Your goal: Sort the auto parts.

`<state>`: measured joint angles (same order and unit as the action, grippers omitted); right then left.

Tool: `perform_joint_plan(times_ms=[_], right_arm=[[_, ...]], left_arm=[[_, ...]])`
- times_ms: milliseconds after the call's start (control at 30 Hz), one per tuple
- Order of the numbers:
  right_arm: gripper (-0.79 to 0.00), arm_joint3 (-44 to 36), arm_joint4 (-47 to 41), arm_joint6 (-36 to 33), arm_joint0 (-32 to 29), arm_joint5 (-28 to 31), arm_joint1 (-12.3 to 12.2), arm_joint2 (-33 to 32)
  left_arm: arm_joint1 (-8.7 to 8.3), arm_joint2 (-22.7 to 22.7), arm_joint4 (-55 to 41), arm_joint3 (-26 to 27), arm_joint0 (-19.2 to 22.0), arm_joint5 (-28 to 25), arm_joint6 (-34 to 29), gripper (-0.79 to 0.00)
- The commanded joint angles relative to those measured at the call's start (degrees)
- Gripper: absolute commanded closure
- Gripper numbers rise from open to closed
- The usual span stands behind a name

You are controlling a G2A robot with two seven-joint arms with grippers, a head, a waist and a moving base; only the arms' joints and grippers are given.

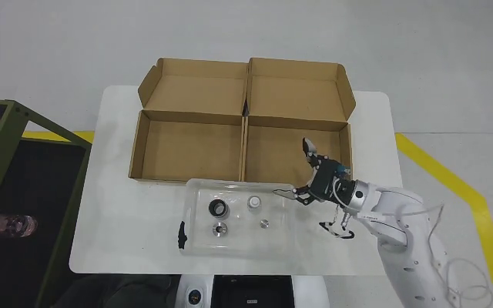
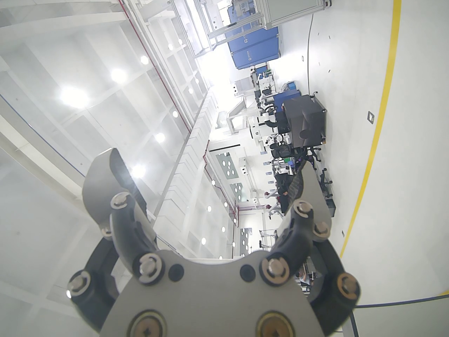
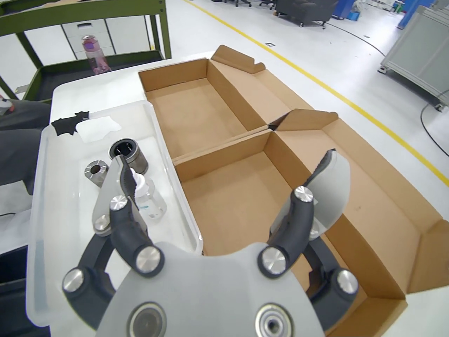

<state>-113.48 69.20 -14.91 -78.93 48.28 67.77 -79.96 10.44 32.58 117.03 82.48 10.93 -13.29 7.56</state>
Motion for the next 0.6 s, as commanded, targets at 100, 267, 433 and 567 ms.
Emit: perform_joint_plan(times_ms=[100, 267, 433, 567], right_arm=[[-0.785, 0.7, 0.4, -2.2, 2.6, 2.5, 0.0, 4.3], [-0.785, 0.7, 1.7, -4.2, 4.6, 4.8, -0.1, 8.1], [-0.785, 0.5, 4.2, -5.8, 6.1, 6.3, -0.2, 11.6], [-0.785, 0.4, 5.8, -6.4, 6.7, 7.0, -0.2, 13.9]], left_arm=[[0.0, 0.0, 0.0, 0.0, 0.0, 0.0, 0.0, -0.785], [0.0, 0.0, 0.0, 0.0, 0.0, 0.0, 0.0, -0.785], [0.0, 0.0, 0.0, 0.0, 0.0, 0.0, 0.0, -0.785], [0.0, 0.0, 0.0, 0.0, 0.0, 0.0, 0.0, -0.785]])
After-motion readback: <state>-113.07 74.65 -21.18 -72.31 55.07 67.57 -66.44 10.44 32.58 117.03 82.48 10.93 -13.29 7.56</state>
